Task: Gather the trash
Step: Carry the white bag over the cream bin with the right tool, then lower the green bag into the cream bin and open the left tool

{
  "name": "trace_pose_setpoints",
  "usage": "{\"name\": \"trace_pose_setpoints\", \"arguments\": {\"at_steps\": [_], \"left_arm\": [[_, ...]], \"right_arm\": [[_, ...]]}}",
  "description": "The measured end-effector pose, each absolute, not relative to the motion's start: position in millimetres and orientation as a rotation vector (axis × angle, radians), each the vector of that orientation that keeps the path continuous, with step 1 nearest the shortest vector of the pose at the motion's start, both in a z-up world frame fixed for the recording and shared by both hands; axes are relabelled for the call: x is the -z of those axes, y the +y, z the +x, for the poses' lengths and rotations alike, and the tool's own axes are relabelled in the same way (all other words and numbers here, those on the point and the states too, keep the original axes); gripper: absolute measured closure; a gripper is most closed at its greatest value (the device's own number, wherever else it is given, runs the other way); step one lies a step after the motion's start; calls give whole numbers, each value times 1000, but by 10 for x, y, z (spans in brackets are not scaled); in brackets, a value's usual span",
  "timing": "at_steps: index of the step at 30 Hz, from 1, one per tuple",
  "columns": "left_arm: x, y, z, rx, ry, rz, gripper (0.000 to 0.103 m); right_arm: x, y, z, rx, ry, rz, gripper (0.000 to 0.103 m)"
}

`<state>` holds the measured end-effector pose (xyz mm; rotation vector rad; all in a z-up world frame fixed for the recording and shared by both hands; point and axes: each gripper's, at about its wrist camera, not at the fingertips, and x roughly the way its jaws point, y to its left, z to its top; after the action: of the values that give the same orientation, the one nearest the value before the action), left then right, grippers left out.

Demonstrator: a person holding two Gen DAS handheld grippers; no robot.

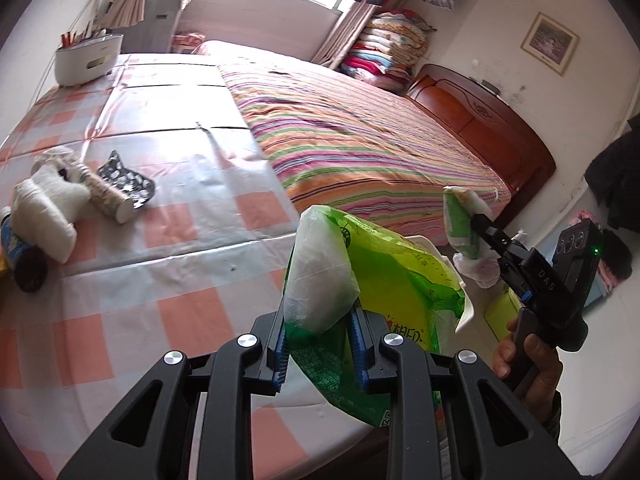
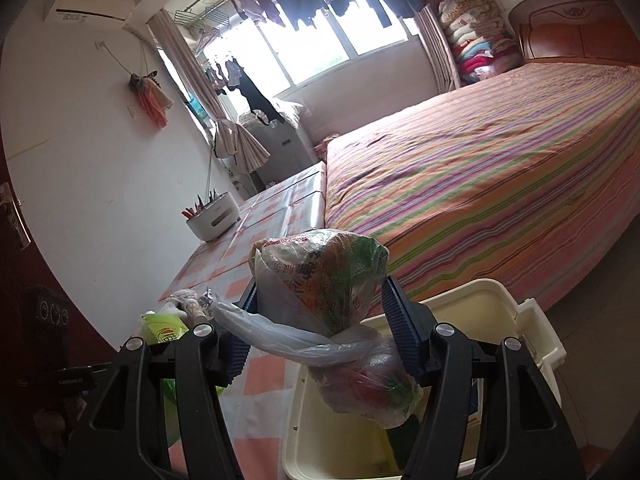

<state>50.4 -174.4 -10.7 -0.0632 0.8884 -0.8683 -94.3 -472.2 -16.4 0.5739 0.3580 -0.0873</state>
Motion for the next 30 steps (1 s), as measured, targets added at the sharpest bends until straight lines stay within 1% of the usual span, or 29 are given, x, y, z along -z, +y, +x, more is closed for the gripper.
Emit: {"name": "trace_pose_setpoints", "arguments": {"at_steps": [2, 7, 16, 30], "left_arm": [[82, -1832, 475, 886, 886, -51, 78], [36, -2021, 436, 910, 880, -23, 78], [87, -2404, 446, 944, 890, 34, 78], [253, -2983, 421, 974, 924, 120, 77]], "right_arm": [[176, -4744, -960, 103, 353, 591, 33], [182, -4863, -1042, 127, 317, 637, 26], [169, -5110, -1290, 200, 195, 738, 24], [138, -5150, -1347, 236, 134, 762, 24]]}}
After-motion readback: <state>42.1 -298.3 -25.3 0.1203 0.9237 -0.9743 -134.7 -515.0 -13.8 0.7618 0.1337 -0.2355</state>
